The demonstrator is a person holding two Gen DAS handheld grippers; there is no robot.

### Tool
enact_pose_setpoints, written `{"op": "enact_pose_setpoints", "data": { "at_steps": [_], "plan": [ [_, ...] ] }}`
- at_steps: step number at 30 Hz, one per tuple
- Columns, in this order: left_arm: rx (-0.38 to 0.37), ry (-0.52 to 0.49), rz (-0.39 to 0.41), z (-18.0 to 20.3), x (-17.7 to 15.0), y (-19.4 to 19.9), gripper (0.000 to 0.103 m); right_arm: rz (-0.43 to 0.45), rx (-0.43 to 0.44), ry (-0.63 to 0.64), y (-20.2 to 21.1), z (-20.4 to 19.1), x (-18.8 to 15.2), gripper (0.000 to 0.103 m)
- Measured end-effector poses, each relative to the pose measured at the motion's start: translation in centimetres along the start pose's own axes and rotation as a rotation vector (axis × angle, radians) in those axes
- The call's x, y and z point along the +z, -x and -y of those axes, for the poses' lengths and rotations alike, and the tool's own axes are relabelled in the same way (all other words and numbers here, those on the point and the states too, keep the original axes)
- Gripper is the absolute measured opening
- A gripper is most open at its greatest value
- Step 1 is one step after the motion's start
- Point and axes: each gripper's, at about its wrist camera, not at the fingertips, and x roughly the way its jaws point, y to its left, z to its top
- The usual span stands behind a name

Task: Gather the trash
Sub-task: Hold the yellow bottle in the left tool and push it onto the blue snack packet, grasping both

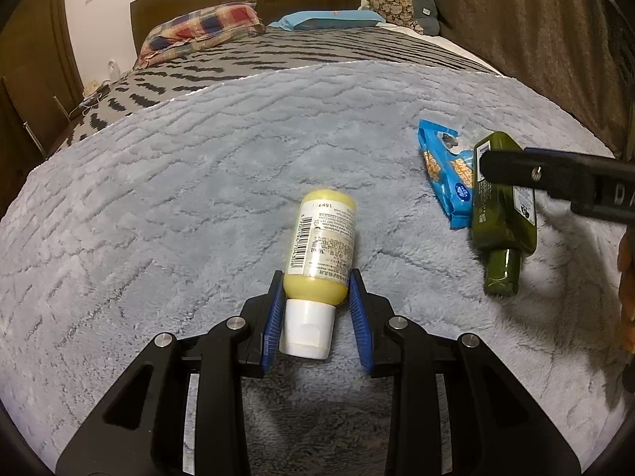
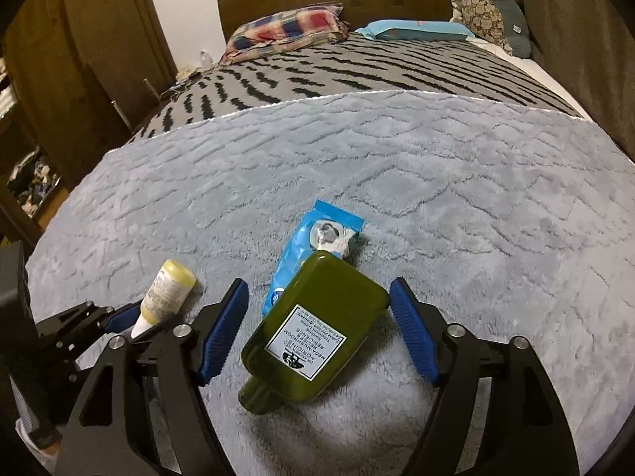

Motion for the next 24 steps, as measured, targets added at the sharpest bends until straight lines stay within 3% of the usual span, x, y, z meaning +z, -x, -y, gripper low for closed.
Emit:
{"op": "enact_pose_setpoints", "data": {
  "at_steps": [5, 11, 16, 21, 22, 24],
  "plan": [
    [-0.006, 0.000, 0.002, 0.2, -0.2, 0.3, 0.030, -0.049, 0.004, -0.021, -1.9, -0.5, -0.7, 0.085],
    [-0.013, -0.001, 0.008, 0.0, -0.4, 0.8, 0.030, -0.072, 0.056, -0.033, -3.9, -2.1, -0.5, 0.086],
    [-0.004, 0.001, 0.014, -0.9, -0.6, 1.0, 0.030, -0.074, 0.014, -0.020, -5.6, -3.5, -0.2, 0.089],
    [0.010, 0.013, 0.016, -2.1, -0.8, 1.3, 0.030, -0.064, 0.027, -0.053, -5.7, -3.2, 0.3, 0.089],
    [0.012, 0.014, 0.017, -2.2, -0.9, 1.4, 0.030, -0.062, 0.026, -0.060, -5.7, -3.0, 0.4, 0.088],
    [0.012, 0.014, 0.017, -2.3, -0.8, 1.4, 0.030, -0.059, -0.008, -0.062, -5.7, -2.8, 0.3, 0.075]
  ]
}}
